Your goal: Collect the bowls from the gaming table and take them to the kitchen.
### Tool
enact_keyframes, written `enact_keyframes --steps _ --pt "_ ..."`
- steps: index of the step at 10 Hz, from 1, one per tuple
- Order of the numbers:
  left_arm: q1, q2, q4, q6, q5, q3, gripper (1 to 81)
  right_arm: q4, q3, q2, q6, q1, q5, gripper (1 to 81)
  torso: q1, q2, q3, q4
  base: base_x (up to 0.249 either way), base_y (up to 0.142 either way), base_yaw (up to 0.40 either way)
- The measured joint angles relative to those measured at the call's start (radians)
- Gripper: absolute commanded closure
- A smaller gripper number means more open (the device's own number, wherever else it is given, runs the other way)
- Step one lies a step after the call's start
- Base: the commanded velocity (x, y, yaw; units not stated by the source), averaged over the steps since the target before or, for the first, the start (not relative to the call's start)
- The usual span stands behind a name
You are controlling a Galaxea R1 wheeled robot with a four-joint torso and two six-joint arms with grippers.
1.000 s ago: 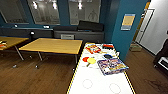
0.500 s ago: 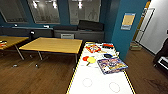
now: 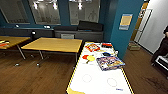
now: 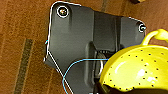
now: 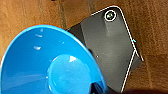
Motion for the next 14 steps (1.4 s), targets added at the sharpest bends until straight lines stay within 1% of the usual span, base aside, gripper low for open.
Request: enact_keyframes --steps 3,5,7,8,11,13,14 --pt "0.01 0.016 0.0 0.0 -0.002 -0.032 81.1 0.0 -0.001 -0.008 0.0 -0.003 0.0 81.1 0.0 0.0 0.0 0.0 -0.147 0.0 0.0" --pt "0.018 0.013 0.0 0.0 -0.002 -0.039 81.1 0.0 -0.001 -0.041 0.0 -0.003 0.0 81.1 0.0 0.0 0.0 0.0 -0.149 0.0 0.0" --pt "0.02 0.011 0.0 0.0 -0.001 -0.039 81.1 0.0 -0.003 -0.047 0.0 -0.003 -0.001 81.1 0.0 0.0 0.004 0.0 -0.149 0.0 0.0" --pt "0.021 0.013 0.0 0.0 -0.001 -0.039 81.1 -0.002 -0.003 -0.039 0.0 -0.003 -0.001 81.1 0.0 0.0 0.019 0.0 -0.15 0.0 0.0" --pt "0.026 0.013 0.0 0.001 -0.002 -0.039 81.1 -0.005 -0.003 -0.031 0.0 -0.009 -0.001 81.1 0.0 -0.001 0.092 0.0 -0.153 0.0 0.0" --pt "0.037 0.013 0.0 0.001 0.0 -0.039 81.1 -0.007 -0.003 -0.031 0.0 -0.017 -0.008 81.1 -0.002 -0.002 0.11 0.0 -0.157 0.0 0.0" --pt "0.037 0.014 0.0 0.002 0.0 -0.039 81.1 -0.007 -0.003 -0.031 0.0 -0.017 -0.009 81.1 -0.002 -0.002 0.109 0.0 -0.156 0.0 0.0"
